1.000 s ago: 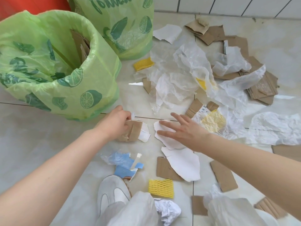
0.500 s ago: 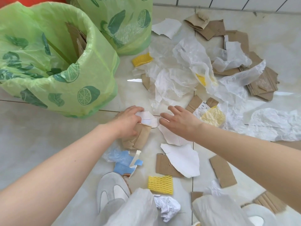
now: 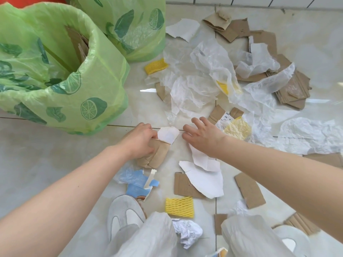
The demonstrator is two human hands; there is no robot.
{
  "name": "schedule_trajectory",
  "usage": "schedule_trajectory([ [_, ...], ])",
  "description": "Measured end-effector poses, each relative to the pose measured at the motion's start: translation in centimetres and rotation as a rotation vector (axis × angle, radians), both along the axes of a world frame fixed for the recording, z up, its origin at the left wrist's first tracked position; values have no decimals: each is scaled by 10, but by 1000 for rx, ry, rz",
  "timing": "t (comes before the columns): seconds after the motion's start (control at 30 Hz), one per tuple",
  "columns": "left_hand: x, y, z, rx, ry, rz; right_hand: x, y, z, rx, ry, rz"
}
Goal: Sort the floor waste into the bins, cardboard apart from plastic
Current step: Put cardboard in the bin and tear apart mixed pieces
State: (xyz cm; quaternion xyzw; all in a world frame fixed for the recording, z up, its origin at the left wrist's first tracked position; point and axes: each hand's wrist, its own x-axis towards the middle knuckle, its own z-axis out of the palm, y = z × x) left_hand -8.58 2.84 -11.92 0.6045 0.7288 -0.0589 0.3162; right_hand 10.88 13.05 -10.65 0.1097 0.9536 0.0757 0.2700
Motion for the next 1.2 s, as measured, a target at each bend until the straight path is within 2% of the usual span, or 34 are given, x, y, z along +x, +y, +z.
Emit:
schedule_trajectory([
  [0.23, -5, -10, 1, 113, -199, 304, 23, 6, -5, -81, 66, -108],
  [0.33, -9, -11, 11, 156, -308, 514, 32, 10, 2, -196, 103, -263],
  [0.43, -15, -13, 28, 169, -474, 662, 44, 7, 16, -401, 253, -496],
  [0.57, -18, -25, 42, 94, -626, 733, 55, -8, 30, -592, 427, -708],
  [0.67, -11, -34, 43, 56, -633, 730, 63, -23, 34, -628, 299, -751],
  [0.77, 5, -33, 38, 30, -594, 718, 69, -41, 23, -593, 110, -677],
  [0.83, 19, -26, 29, 19, -537, 725, 70, -51, 13, -538, 62, -610],
  [0.9, 32, -17, 16, 34, -432, 733, 69, -59, 3, -481, 67, -567],
  [1.03, 56, -2, -1, -12, -146, 605, 64, -74, -7, -394, 135, -560],
  [1.2, 71, 9, 1, -22, -236, 626, 62, -84, -12, -416, 171, -605],
])
